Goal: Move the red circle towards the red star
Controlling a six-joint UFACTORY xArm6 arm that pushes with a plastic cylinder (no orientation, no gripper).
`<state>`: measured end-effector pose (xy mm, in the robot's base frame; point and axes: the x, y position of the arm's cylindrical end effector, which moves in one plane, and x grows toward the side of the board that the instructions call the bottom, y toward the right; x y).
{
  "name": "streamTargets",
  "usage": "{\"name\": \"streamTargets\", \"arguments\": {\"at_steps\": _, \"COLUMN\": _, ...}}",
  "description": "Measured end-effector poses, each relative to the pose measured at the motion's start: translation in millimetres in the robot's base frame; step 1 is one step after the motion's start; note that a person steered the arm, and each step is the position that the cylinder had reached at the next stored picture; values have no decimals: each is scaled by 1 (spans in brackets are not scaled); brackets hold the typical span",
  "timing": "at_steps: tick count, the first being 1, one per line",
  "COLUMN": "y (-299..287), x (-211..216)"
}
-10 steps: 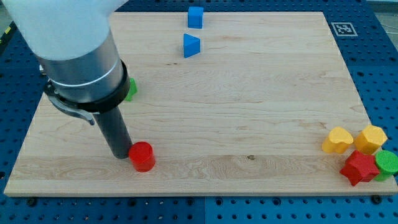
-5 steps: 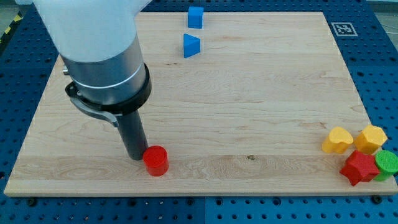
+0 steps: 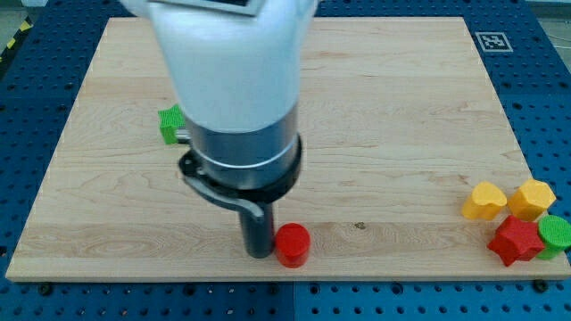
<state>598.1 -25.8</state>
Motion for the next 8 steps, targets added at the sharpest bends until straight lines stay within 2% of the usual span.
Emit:
{"name": "streamTargets", "arguments": {"at_steps": 2, "y": 37, "x": 0}}
{"name": "streamTargets", "arguments": {"at_steps": 5, "y": 39, "x": 2}}
{"name": "streamTargets", "arguments": {"at_steps": 7, "y": 44, "x": 19}}
{"name": "streamTargets", "arguments": {"at_steps": 8, "y": 63, "x": 20}}
